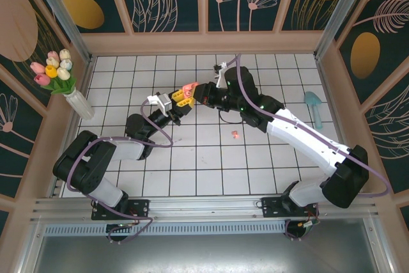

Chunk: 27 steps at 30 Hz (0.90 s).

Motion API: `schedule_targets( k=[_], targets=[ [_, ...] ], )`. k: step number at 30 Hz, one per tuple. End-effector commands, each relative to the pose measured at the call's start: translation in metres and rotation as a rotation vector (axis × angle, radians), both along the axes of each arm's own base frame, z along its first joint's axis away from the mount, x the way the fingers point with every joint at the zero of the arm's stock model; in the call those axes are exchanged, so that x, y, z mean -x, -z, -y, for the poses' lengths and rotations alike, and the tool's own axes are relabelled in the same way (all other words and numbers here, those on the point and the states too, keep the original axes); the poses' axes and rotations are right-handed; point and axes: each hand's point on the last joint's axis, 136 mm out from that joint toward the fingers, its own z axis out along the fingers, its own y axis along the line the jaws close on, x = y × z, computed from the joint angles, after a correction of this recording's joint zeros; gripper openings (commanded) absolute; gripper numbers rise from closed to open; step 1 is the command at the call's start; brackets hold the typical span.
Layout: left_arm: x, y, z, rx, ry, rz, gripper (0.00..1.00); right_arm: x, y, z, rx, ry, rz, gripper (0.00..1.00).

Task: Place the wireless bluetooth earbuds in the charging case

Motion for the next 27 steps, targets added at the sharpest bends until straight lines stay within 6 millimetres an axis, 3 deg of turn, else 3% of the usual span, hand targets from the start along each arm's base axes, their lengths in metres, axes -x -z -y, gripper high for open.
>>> schedule_targets(
  k=[1,12,19,27],
  targets=[
    [0.016,-0.033,-0.003,0.072,0.029,0.124,0.00,0.002,-0.019,0.000,-0.043,-0.016,0.039,0.10],
    [0.015,-0.033,-0.003,0.073,0.026,0.125,0.00,0.023,-0.031,-0.010,-0.072,-0.062,0.058,0.10],
    [0.015,-0.034,-0.003,0.075,0.024,0.126,0.00,0.019,-0.019,-0.018,-0.049,-0.076,0.043,0.09],
    [0.016,-0.036,-0.003,0.076,0.027,0.132,0.00,0.007,-0.007,-0.008,-0.026,-0.035,0.026,0.09]
  ],
)
